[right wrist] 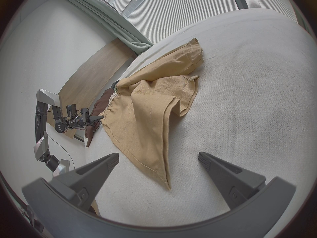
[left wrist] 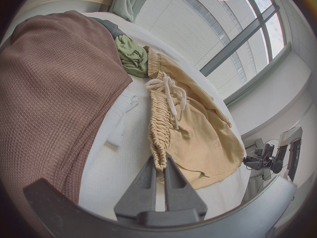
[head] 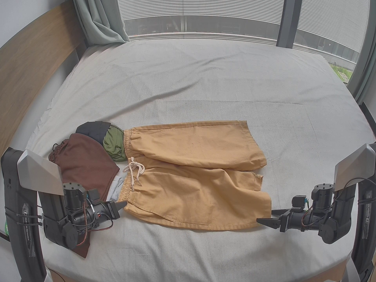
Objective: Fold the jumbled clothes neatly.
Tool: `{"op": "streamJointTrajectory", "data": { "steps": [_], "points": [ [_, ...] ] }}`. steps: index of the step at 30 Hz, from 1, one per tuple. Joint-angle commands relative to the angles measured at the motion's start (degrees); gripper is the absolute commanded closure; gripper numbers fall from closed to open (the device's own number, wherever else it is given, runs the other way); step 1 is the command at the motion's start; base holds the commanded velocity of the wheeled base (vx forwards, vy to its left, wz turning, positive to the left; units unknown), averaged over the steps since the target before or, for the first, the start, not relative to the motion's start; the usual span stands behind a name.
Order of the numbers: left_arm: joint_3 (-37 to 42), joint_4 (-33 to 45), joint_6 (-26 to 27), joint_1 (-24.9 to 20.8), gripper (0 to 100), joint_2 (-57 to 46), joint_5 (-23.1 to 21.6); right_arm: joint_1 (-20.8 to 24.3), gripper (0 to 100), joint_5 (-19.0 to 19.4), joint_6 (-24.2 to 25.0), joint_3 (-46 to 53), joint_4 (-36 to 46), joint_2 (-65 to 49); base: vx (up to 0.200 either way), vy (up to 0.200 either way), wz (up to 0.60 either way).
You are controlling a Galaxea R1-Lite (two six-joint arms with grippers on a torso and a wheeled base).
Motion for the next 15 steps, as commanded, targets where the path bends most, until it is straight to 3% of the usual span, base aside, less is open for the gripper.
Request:
{"op": "streamJointTrajectory", "data": {
  "steps": [1, 15],
  "points": [
    [-0.12, -0.06, 0.1, -0.21, 100, 0.15, 0.08, 0.2, 0, 2.4, -5.79, 1.51, 0.02, 1.62, 0.0, 0.0, 0.0],
    [-0.12, -0.06, 0.1, -0.21, 100, 0.15, 0.08, 0.73, 0, 2.66, -6.14, 1.69, 0.02, 1.97, 0.0, 0.0, 0.0]
  ]
}}
